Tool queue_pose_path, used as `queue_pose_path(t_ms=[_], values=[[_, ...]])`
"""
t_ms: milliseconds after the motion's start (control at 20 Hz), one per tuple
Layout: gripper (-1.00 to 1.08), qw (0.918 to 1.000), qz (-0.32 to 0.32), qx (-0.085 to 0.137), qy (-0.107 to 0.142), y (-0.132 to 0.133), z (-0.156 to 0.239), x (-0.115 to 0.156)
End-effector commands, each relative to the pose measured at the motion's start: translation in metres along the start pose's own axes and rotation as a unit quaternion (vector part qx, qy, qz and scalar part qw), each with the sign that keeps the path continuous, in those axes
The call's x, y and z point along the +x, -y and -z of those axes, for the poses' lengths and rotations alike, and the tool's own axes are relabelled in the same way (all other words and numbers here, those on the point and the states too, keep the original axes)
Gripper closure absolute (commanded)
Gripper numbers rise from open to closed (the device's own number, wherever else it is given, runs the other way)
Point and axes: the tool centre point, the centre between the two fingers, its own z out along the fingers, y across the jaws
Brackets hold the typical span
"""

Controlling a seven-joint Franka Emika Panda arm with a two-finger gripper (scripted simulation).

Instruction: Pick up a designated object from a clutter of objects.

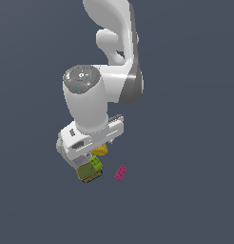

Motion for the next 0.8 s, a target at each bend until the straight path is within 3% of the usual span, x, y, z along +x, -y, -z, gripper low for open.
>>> queue_pose_path(t_ms=[0,750], values=[[-0.92,0.9998,0.021,0.001,-0.001,-0.009,-0.013,0.002],[-0.92,0.9976,0.069,0.005,-0.002,-0.028,-0.045,0.005]])
